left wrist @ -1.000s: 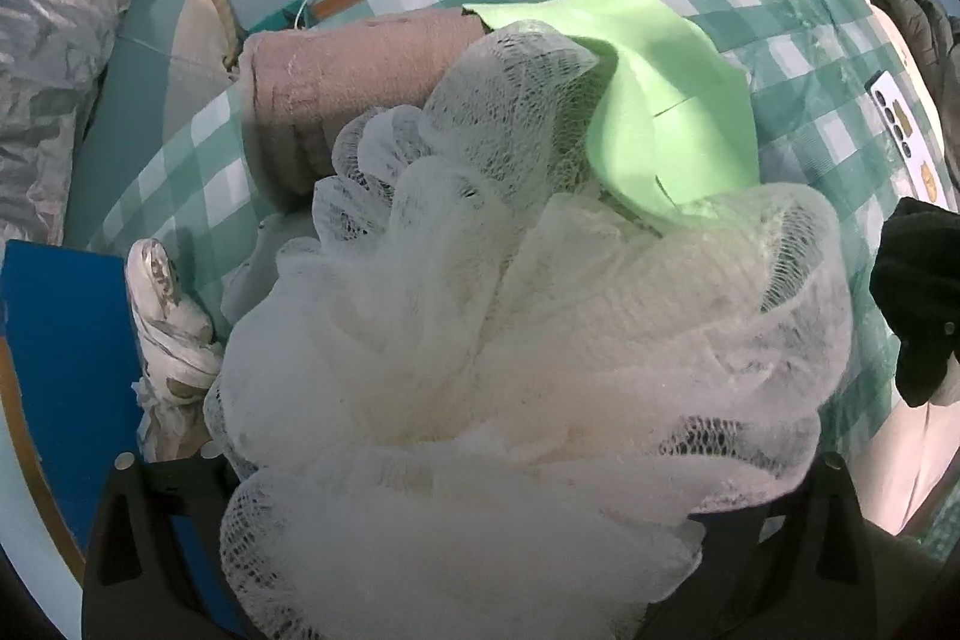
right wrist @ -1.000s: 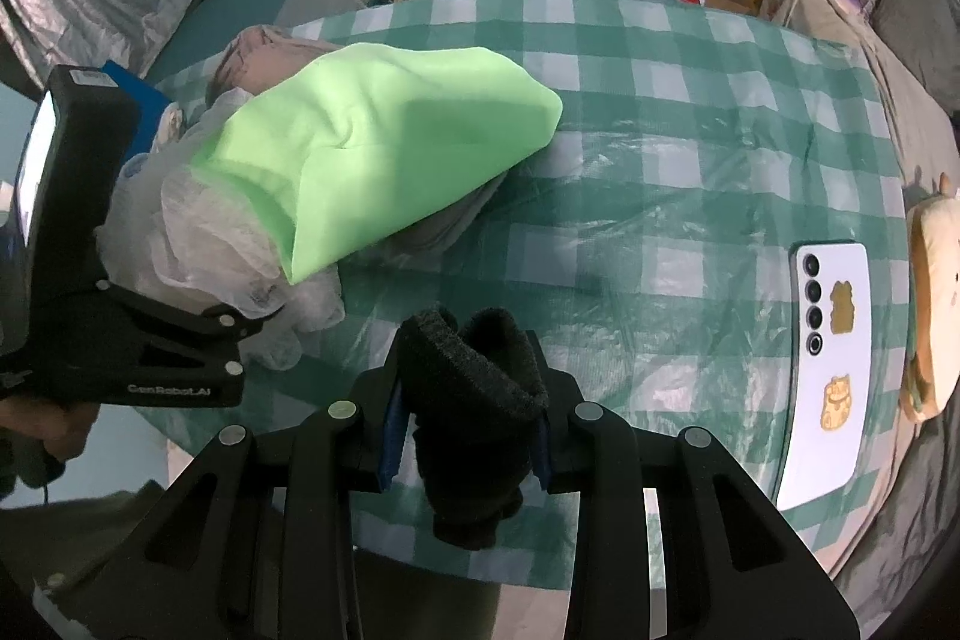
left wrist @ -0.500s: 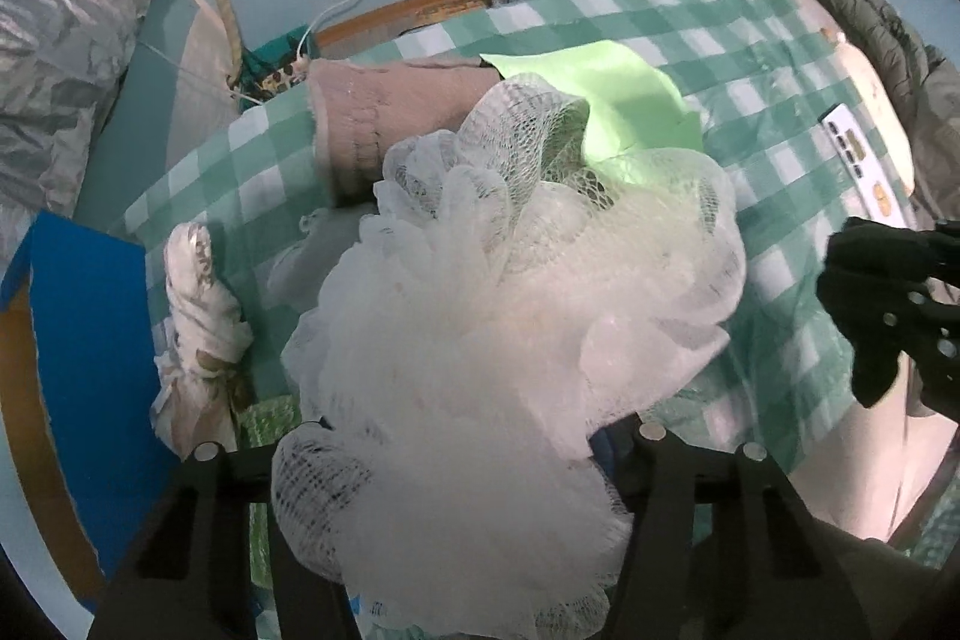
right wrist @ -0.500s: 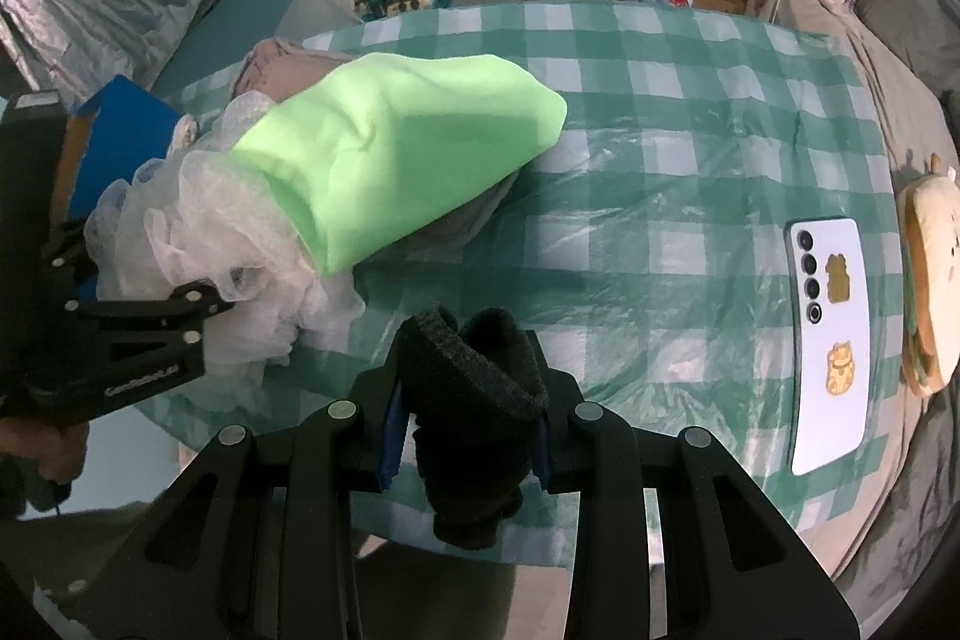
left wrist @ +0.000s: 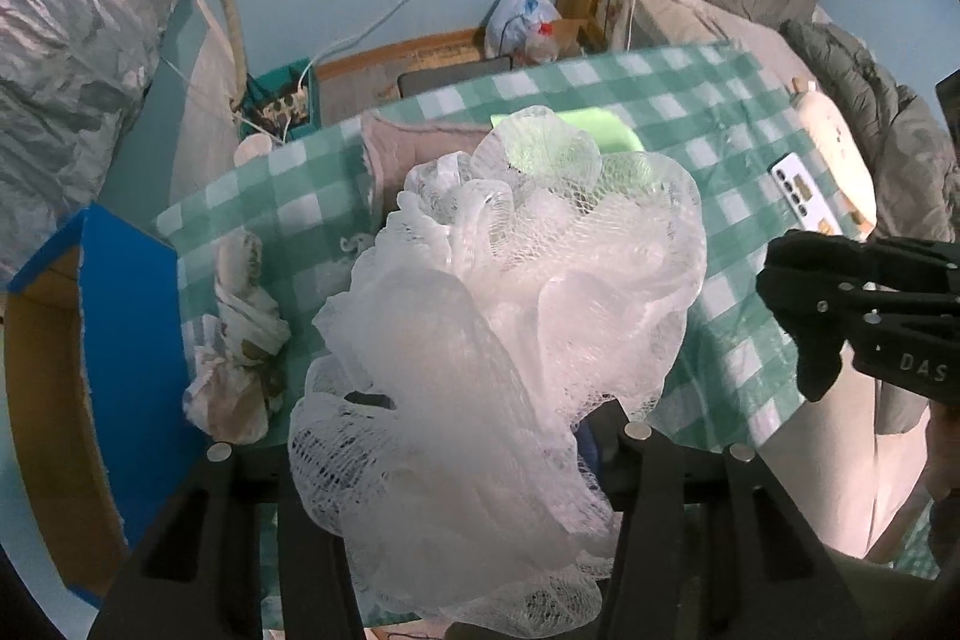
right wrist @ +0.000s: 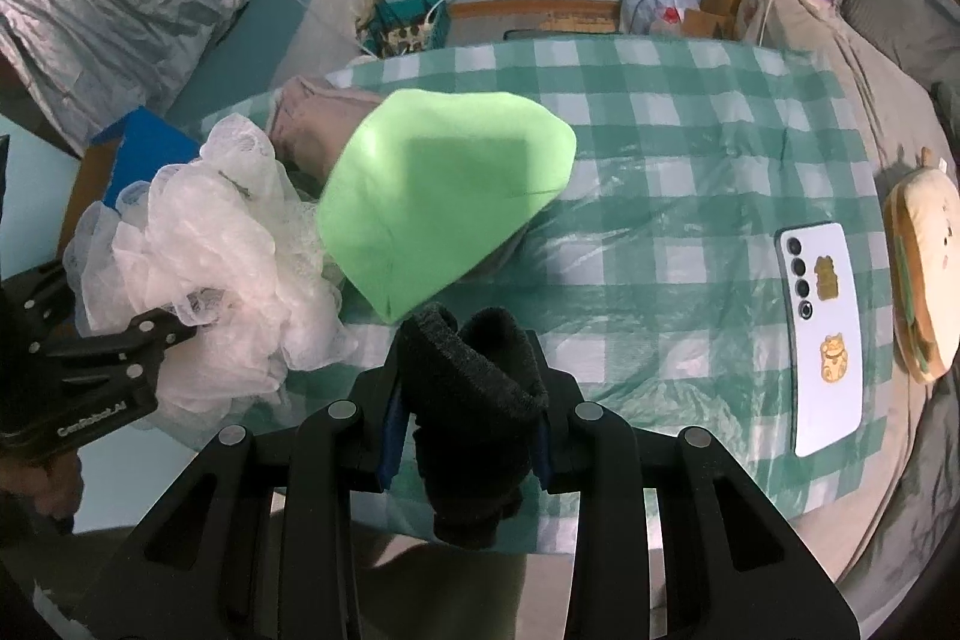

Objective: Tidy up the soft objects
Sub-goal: 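Close the left tool on the white bath puff and lift it, then lift the white bath puff higher with the left tool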

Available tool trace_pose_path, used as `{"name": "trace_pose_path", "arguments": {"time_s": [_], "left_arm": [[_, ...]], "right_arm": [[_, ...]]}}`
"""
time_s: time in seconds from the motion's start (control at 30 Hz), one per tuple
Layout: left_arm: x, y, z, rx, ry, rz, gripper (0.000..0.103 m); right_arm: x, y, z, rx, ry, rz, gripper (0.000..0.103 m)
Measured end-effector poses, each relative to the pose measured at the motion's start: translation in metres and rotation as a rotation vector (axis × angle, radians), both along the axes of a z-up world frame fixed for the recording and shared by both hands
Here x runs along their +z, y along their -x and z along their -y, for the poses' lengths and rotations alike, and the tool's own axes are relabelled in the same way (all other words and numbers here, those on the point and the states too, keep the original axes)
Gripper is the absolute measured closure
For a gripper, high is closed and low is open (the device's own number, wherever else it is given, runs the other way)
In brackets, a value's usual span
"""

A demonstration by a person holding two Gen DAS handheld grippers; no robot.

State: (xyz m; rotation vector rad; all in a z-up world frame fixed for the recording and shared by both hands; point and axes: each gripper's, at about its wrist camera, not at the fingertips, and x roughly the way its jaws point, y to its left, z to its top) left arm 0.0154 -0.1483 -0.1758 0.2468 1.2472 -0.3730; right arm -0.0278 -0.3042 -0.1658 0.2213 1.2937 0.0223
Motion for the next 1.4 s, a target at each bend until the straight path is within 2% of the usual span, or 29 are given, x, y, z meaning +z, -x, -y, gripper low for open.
{"name": "trace_pose_path", "arguments": {"time_s": [0.17, 0.6, 0.97, 1.07, 1.2, 1.27, 1.4], "left_arm": [[0.021, 0.002, -0.009, 0.009, 0.038, 0.031, 0.054], [0.055, 0.008, -0.028, 0.041, 0.107, 0.08, 0.06], [0.069, 0.008, -0.039, 0.064, 0.118, 0.118, 0.063], [0.061, 0.004, -0.039, 0.072, 0.093, 0.118, 0.063], [0.02, -0.01, -0.033, 0.078, 0.068, 0.044, 0.063], [-0.003, -0.016, -0.028, 0.071, 0.03, 0.017, 0.064], [-0.021, -0.018, -0.021, 0.06, 0.029, -0.012, 0.064]], "right_arm": [[0.013, -0.002, -0.006, 0.01, 0.002, 0.021, 0.071], [0.04, -0.016, -0.022, 0.047, 0.005, 0.066, 0.071], [0.045, -0.024, -0.039, 0.095, -0.01, 0.085, 0.071], [0.041, -0.025, -0.041, 0.1, -0.007, 0.076, 0.071], [0.033, -0.025, -0.038, 0.092, -0.011, 0.057, 0.071], [0.029, -0.023, -0.035, 0.086, -0.007, 0.045, 0.071], [0.022, -0.02, -0.027, 0.066, -0.009, 0.026, 0.071]]}}
